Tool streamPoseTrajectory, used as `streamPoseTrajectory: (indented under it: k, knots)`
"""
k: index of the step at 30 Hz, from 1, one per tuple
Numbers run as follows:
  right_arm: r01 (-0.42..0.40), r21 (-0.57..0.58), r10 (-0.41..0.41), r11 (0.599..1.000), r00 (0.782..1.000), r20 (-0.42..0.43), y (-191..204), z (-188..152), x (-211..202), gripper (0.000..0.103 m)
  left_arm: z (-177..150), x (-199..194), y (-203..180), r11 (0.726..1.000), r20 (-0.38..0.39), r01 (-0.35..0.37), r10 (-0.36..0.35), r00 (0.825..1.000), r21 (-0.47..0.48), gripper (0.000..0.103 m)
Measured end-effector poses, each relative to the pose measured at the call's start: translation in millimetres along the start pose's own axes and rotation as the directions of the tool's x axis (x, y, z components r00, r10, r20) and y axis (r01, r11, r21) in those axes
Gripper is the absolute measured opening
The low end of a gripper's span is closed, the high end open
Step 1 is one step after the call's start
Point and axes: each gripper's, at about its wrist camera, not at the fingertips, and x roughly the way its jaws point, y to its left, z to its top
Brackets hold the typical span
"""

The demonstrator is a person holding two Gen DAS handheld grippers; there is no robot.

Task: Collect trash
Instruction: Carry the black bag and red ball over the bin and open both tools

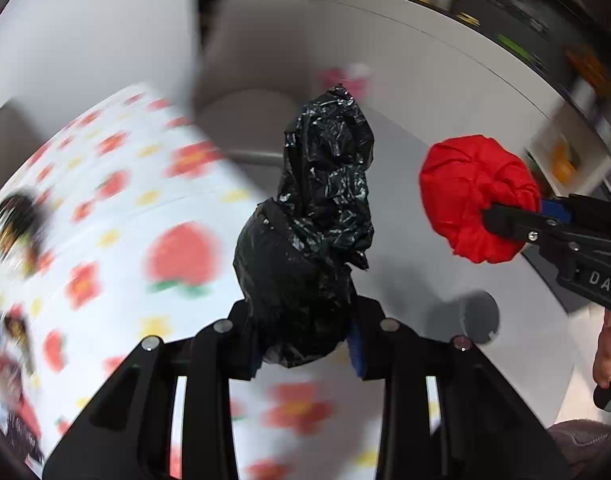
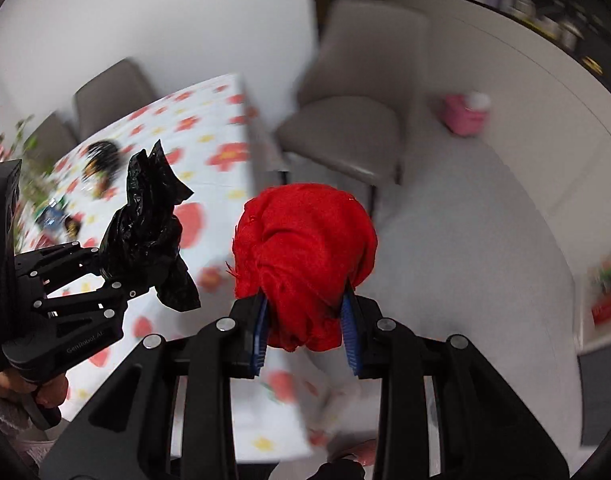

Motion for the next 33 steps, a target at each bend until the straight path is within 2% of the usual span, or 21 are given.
streamPoseTrajectory:
  k: [5,8,11,16,22,27,30,33]
  knots:
    - [0.106,0.173,-0.108,0.979,0.994,-0.003,-110.6,-65.2,-47.7,0.029,12.3,25.4,-135.9,0.982,-0.029,0.078,-0.074,0.997,0.17,0.033]
    - [0.171,0.27,-0.167,0.948,0.985,-0.039,-174.4,-112.6,-73.2,0.029,10.6,38.7,-210.0,0.966,-0.065,0.141,-0.129,0.989,0.216,0.033]
    - [0.254,0.351,-0.241,0.901,0.967,-0.082,-232.0,-161.6,-98.4,0.029,4.0,53.5,-286.9,0.935,-0.109,0.196,-0.171,0.979,0.294,0.033]
    - [0.353,0.445,-0.333,0.823,0.934,-0.126,-287.1,-215.8,-126.0,0.029,-13.0,80.5,-395.2,0.872,-0.212,0.305,-0.239,0.948,0.383,0.033]
    - [0.381,0.577,-0.342,0.723,0.922,-0.18,-337.7,-267.0,-127.8,0.029,-23.0,121.0,-463.1,0.782,-0.325,0.395,-0.26,0.91,0.482,0.033]
    - [0.403,0.649,-0.327,0.646,0.914,-0.242,-380.4,-297.0,-92.5,0.03,-37.9,170.8,-504.6,0.716,-0.405,0.437,-0.231,0.885,0.545,0.034]
    - [0.405,0.673,-0.303,0.619,0.913,-0.272,-403.3,-316.8,-56.9,0.03,-47.9,212.4,-517.9,0.688,-0.443,0.449,-0.202,0.873,0.57,0.034]
    - [0.398,0.687,-0.277,0.608,0.917,-0.286,-425.5,-331.6,-20.0,0.03,-57.5,258.7,-536.6,0.673,-0.467,0.452,-0.175,0.867,0.586,0.034]
